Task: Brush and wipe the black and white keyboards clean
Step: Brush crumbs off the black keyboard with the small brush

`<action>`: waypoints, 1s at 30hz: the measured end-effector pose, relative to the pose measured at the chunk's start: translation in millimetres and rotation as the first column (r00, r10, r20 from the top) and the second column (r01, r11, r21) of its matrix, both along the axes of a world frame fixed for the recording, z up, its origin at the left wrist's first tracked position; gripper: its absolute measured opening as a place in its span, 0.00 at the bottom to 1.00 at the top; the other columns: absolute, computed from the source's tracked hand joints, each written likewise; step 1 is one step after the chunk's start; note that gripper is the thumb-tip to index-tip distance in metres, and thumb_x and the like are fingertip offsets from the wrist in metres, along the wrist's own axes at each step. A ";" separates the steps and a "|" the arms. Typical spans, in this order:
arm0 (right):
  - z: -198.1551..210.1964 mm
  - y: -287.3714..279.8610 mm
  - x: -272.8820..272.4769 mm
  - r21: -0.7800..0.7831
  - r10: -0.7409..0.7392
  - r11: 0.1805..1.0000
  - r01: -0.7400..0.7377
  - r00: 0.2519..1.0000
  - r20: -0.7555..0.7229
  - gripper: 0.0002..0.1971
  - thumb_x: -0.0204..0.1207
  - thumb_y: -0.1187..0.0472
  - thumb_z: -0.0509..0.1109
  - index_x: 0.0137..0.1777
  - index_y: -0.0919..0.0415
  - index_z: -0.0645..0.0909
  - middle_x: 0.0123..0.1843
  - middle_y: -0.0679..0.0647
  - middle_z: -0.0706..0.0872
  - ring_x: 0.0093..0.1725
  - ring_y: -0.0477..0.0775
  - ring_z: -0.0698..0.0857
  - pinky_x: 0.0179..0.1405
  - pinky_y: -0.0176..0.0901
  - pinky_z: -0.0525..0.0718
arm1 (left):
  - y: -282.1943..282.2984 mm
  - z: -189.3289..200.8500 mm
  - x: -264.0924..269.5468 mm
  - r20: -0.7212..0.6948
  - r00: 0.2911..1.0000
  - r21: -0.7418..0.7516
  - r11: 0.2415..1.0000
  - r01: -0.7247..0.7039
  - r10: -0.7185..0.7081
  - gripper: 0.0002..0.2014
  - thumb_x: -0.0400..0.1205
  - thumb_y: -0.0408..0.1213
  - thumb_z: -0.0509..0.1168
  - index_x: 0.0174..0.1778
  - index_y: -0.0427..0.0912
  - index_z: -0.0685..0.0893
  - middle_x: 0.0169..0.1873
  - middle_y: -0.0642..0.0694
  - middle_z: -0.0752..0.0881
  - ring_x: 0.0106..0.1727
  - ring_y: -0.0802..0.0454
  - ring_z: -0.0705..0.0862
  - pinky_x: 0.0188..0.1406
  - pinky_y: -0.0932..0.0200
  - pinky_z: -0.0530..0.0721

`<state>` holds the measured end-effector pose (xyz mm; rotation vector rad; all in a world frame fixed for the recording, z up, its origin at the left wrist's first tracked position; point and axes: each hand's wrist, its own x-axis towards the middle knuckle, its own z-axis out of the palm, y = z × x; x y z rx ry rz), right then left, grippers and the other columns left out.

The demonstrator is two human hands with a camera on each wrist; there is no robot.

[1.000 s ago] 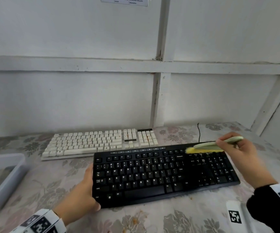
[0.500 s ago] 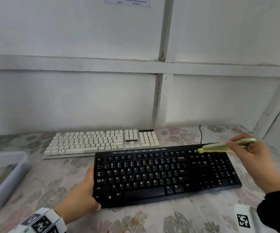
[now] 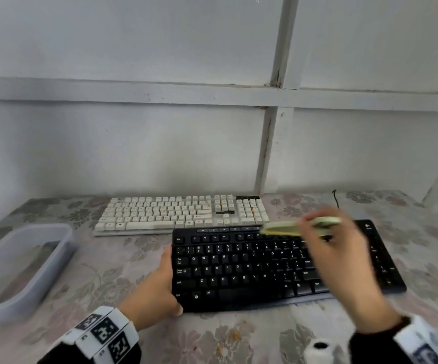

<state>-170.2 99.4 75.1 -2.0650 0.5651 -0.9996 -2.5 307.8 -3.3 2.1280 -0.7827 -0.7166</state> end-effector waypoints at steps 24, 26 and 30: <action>-32.4 104.3 61.2 -0.035 0.197 0.979 -0.202 0.975 -0.106 0.05 0.71 0.46 0.64 0.42 0.42 0.79 0.45 0.40 0.80 0.54 0.44 0.73 0.56 0.52 0.76 | -0.9 0.2 3.4 0.102 0.995 0.079 0.997 -0.005 -0.003 0.55 0.68 0.28 0.71 0.77 0.56 0.36 0.46 0.54 0.81 0.45 0.59 0.82 0.43 0.63 0.83; -36.8 96.9 59.3 -0.039 0.173 0.983 -0.178 0.978 -0.113 0.01 0.72 0.48 0.67 0.41 0.40 0.78 0.45 0.38 0.80 0.53 0.44 0.73 0.55 0.52 0.76 | -1.0 0.8 3.5 0.086 0.996 0.080 0.997 0.000 -0.006 0.55 0.69 0.27 0.70 0.78 0.56 0.36 0.46 0.54 0.82 0.45 0.59 0.82 0.41 0.65 0.82; -31.2 57.5 39.2 -0.034 0.027 0.999 -0.030 0.995 -0.093 0.12 0.75 0.60 0.73 0.37 0.42 0.78 0.43 0.37 0.81 0.51 0.48 0.75 0.50 0.47 0.75 | 0.3 0.5 4.0 0.031 1.000 0.053 0.999 -0.002 0.000 0.55 0.68 0.23 0.68 0.77 0.59 0.37 0.46 0.46 0.85 0.46 0.53 0.85 0.42 0.61 0.84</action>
